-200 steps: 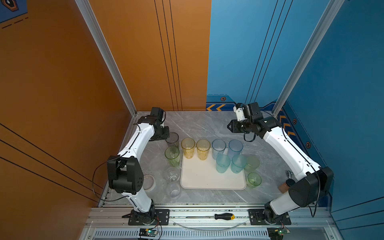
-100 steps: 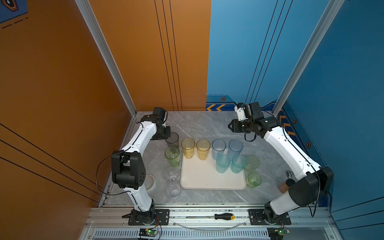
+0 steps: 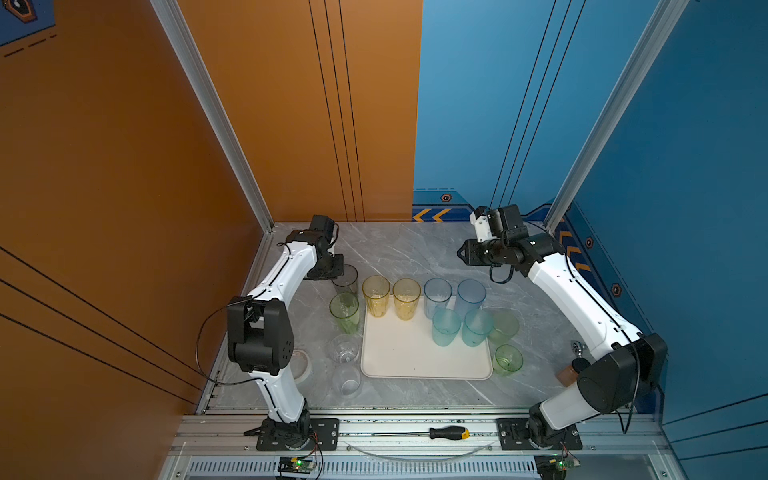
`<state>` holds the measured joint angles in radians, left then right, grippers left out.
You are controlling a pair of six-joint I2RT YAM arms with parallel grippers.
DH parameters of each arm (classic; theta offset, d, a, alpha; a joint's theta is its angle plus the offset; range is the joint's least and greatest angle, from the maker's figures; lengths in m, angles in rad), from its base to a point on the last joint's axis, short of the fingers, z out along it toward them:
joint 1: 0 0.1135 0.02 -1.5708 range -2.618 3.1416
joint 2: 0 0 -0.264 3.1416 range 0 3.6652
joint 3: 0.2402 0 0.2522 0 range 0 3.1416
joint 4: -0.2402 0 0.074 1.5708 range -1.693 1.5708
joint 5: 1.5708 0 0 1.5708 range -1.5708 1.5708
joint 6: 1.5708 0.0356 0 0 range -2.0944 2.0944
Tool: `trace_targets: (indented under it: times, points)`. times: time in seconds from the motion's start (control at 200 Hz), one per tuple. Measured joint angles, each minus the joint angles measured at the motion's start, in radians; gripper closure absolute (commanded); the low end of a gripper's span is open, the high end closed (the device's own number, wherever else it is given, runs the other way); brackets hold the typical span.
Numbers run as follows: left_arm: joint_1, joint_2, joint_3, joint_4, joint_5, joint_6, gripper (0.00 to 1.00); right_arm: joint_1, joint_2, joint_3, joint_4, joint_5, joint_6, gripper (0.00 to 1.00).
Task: Place the glasses into the tray
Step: 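Lower the left gripper onto the grey smoky glass and close it, then lift the grey smoky glass with the left gripper and carry it over the tray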
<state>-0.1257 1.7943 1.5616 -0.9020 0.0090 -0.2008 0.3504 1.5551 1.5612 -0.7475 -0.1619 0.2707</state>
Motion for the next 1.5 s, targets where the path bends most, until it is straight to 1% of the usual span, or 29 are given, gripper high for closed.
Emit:
trace_targets:
  times: [0.155,0.335,0.561,0.661,0.941,1.112,1.212,1.317,1.412,1.502]
  points:
    - [0.0,0.002,0.001,-0.004,-0.001,0.006,0.92,-0.004,0.0,-0.013,0.0,0.0,0.0,0.65]
    - [-0.001,0.002,0.001,-0.008,-0.012,0.017,0.93,-0.005,0.0,-0.023,0.0,0.0,0.0,0.65]
    - [-0.001,-0.03,0.001,-0.013,-0.078,0.023,0.94,-0.005,-0.005,-0.03,0.0,0.0,0.003,0.65]
    - [0.0,-0.089,0.001,-0.016,-0.114,0.026,0.94,-0.005,-0.016,-0.039,0.0,-0.001,0.01,0.65]
    - [0.0,-0.316,0.031,-0.017,-0.196,0.045,0.94,-0.003,-0.064,-0.056,0.0,0.0,0.023,0.65]
    - [-0.014,-0.421,0.124,-0.072,-0.211,0.055,0.93,-0.003,-0.082,-0.057,0.001,0.001,0.026,0.65]
    - [-0.049,-0.454,0.205,-0.114,-0.2,0.056,0.92,-0.003,-0.09,-0.057,0.002,0.002,0.027,0.65]
    - [-0.11,-0.478,0.271,-0.161,-0.169,0.059,0.92,-0.003,-0.103,-0.058,0.003,0.006,0.034,0.65]
    - [-0.184,-0.495,0.309,-0.203,-0.135,0.064,0.92,-0.003,-0.126,-0.069,0.017,0.008,0.043,0.65]
    - [-0.281,-0.502,0.319,-0.242,-0.122,0.072,0.92,-0.003,-0.142,-0.075,0.023,0.008,0.046,0.65]
